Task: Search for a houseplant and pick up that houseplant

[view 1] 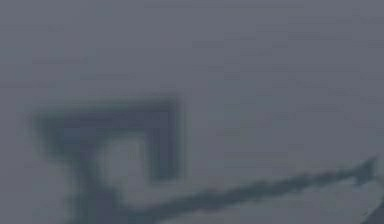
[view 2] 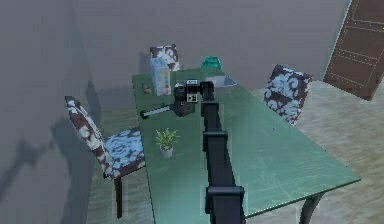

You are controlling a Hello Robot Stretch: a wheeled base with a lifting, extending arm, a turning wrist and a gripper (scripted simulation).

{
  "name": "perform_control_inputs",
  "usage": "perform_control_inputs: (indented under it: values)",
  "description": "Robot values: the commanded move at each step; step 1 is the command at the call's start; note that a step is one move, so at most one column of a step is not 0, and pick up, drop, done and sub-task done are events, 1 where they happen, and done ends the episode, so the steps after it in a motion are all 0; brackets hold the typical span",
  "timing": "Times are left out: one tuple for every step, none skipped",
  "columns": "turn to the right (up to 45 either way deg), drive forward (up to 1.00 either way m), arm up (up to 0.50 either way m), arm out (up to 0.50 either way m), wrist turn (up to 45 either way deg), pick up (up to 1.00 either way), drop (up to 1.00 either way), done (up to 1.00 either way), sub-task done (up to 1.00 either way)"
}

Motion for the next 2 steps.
perform_control_inputs:
  values:
    - [0.0,0.00,-0.30,0.00,0.0,0.00,0.00,0.00,0.00]
    - [0.0,0.00,0.00,0.00,0.0,1.00,0.00,0.00,0.00]
